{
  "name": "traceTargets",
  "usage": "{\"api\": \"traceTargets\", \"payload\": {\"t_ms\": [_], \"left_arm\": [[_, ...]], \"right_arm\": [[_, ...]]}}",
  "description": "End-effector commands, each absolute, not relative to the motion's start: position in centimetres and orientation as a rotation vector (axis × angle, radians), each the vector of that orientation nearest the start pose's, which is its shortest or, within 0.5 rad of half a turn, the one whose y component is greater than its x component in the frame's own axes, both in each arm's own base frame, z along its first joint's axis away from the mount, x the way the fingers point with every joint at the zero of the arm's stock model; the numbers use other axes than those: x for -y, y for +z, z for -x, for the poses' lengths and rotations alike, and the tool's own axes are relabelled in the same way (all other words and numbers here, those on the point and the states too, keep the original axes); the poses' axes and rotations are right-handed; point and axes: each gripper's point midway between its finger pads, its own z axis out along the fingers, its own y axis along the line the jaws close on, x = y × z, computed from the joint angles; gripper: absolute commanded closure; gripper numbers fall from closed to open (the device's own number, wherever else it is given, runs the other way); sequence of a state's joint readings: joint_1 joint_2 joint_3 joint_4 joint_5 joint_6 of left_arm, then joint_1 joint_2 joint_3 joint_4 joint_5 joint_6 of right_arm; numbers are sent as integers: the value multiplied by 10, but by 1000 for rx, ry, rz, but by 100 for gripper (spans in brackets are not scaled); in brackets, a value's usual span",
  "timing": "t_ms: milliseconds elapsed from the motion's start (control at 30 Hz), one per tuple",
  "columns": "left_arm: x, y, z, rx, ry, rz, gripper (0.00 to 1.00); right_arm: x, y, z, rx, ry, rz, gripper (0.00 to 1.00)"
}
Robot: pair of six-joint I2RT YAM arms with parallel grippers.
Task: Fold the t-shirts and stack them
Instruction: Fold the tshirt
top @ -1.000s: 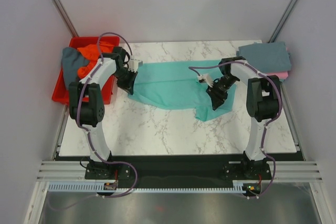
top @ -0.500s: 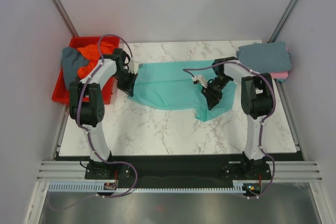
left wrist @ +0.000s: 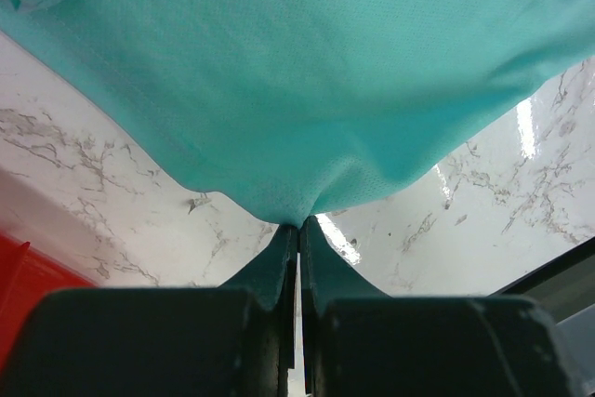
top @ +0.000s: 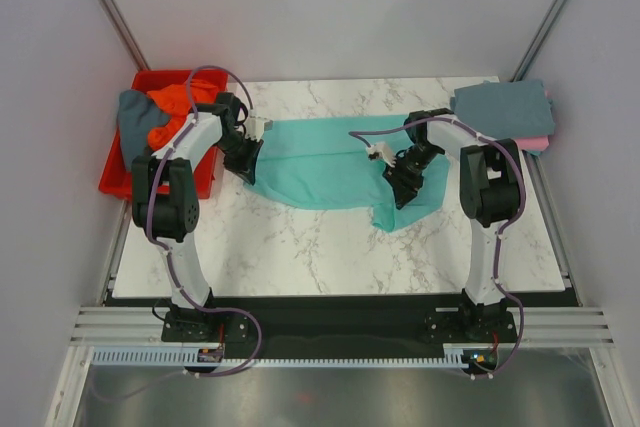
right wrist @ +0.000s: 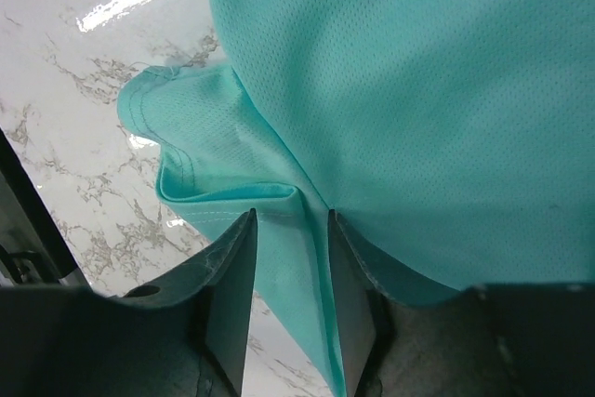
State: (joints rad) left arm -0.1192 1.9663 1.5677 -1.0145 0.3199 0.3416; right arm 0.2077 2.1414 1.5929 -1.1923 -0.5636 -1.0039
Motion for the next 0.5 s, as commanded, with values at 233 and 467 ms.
{"api": "traceTargets", "payload": {"t_ms": [233, 467], "left_arm": [[92, 82, -367, -2783, -471, -677, 98], [92, 81, -366, -2786, -469, -679, 98]], "right_arm": [[-151, 34, -316, -2349, 890, 1700, 54], [-155, 29, -309, -2358, 901, 1729, 67]]}}
